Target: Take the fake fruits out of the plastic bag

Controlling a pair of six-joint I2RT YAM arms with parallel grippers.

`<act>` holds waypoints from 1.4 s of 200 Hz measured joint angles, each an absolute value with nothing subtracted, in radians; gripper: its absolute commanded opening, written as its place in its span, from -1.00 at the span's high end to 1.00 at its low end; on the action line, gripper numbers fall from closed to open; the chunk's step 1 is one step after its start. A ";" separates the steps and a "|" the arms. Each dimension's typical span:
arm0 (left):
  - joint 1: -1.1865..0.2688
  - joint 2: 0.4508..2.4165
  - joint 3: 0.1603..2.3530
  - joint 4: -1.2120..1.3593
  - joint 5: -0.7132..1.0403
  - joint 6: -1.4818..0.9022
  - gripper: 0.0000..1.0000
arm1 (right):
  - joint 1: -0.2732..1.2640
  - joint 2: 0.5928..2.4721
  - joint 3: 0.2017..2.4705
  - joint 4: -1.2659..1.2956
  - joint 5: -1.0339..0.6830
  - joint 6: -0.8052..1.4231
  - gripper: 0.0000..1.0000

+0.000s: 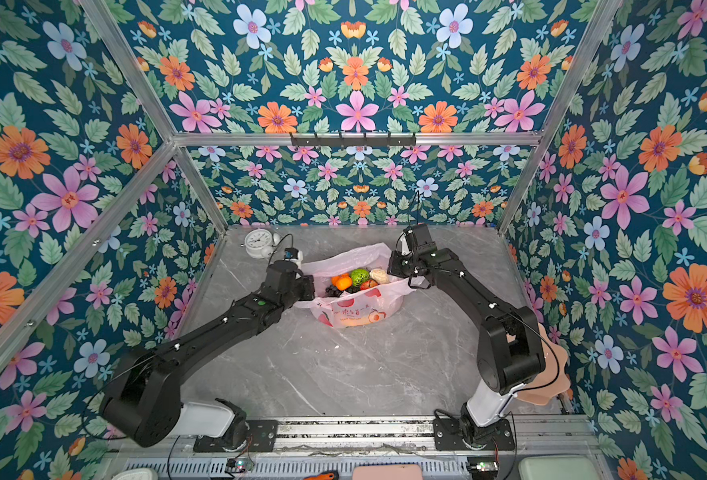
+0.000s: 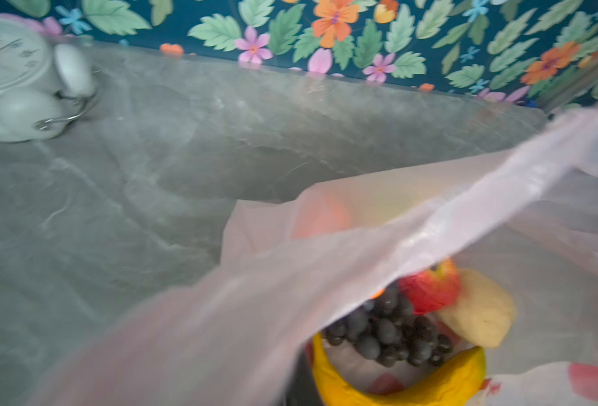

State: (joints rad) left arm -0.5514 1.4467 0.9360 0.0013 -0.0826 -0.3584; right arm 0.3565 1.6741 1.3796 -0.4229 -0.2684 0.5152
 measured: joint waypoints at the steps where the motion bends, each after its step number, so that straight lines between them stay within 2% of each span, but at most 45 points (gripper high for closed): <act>1: -0.554 1.451 0.941 -0.001 -0.083 -0.357 1.00 | 0.357 1.674 1.379 -0.421 -0.271 0.518 1.00; 22: -0.582 1.495 0.999 -0.018 -0.095 -0.326 1.00 | 0.349 1.636 1.362 -0.408 -0.307 0.543 1.00; 51: -0.559 1.458 0.943 -0.012 -0.092 -0.311 1.00 | 0.300 1.578 1.301 -0.345 -0.345 0.580 1.00; 89: -0.440 1.403 0.825 0.020 -0.037 -0.343 1.00 | 0.241 1.521 1.176 -0.253 -0.399 0.655 1.00; 125: -0.313 1.395 0.753 0.105 0.127 -0.426 1.00 | 0.206 1.503 1.077 -0.147 -0.497 0.715 1.00; 174: -0.358 1.479 0.858 0.088 0.131 -0.442 1.00 | 0.218 1.512 1.048 -0.072 -0.487 0.740 1.00; 189: -0.376 1.492 0.879 0.072 0.131 -0.442 0.78 | 0.233 1.510 1.044 -0.062 -0.472 0.729 1.00; 223: -0.435 1.494 0.910 0.009 0.082 -0.449 0.01 | 0.262 1.489 1.011 -0.060 -0.431 0.706 1.00; 241: -0.480 1.479 0.921 -0.042 0.030 -0.472 -0.32 | 0.281 1.467 0.993 -0.061 -0.408 0.692 1.00; 258: -0.521 1.461 0.929 -0.101 -0.034 -0.506 -0.51 | 0.296 1.443 0.975 -0.063 -0.380 0.673 1.00; 280: -0.548 1.440 0.931 -0.175 -0.096 -0.569 -0.64 | 0.317 1.418 0.958 -0.073 -0.329 0.650 1.00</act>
